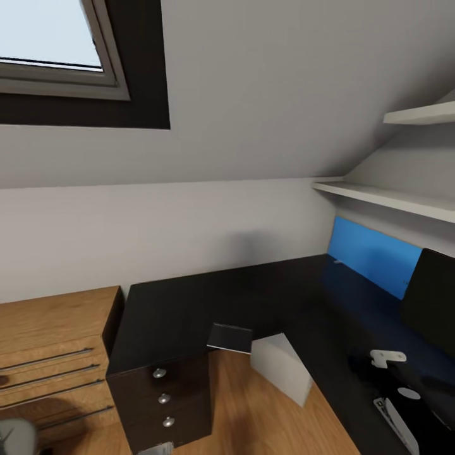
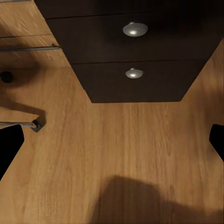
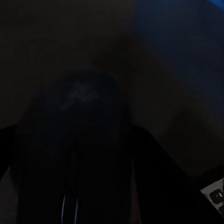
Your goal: In the bedroom, organize the workspace by keeping the computer under the desk, ensuring the monitor is on the desk, placing the keyboard on the desk next to the monitor, placing the mouse on the desk next to the keyboard, moving the folder from the swivel chair onto the desk next to the mouse, stacking the notebook on top of the folder with the pen on top of the notebook, and positioning the swivel chair next to the desk.
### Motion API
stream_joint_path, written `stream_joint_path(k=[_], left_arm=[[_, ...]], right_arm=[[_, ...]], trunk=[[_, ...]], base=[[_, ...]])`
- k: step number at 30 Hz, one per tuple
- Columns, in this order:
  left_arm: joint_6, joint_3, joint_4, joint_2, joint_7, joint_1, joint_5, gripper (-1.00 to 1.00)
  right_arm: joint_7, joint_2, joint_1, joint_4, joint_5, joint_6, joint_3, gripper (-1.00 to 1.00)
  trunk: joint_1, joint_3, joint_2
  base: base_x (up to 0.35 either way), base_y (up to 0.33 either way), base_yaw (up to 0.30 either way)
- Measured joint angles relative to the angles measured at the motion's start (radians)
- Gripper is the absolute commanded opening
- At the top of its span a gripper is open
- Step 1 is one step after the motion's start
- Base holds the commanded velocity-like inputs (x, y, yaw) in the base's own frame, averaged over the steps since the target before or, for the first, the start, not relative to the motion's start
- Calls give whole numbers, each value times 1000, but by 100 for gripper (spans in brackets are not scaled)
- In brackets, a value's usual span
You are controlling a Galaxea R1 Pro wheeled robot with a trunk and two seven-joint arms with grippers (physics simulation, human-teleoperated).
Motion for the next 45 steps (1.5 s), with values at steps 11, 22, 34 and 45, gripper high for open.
stream_joint_path(k=[11, 22, 34, 45], left_arm=[[1, -2, 0, 0, 0, 0, 0, 100], [-2, -1, 0, 0, 0, 0, 0, 100], [-3, -1, 0, 0, 1, 0, 0, 100], [-5, -1, 0, 0, 2, 0, 1, 100]], right_arm=[[-3, -1, -87, 185, 2, -87, -1, -100], [-84, -4, -227, 425, 1, -87, -2, -100], [-138, 1, -234, 434, 0, 14, 0, -100], [-180, 1, -235, 435, 4, 66, 0, -100]], trunk=[[0, 0, 0], [0, 0, 0], [0, 0, 0], [0, 0, 0]], base=[[55, -19, 0], [105, -85, 0], [1, -1, 0], [0, 0, 0]])
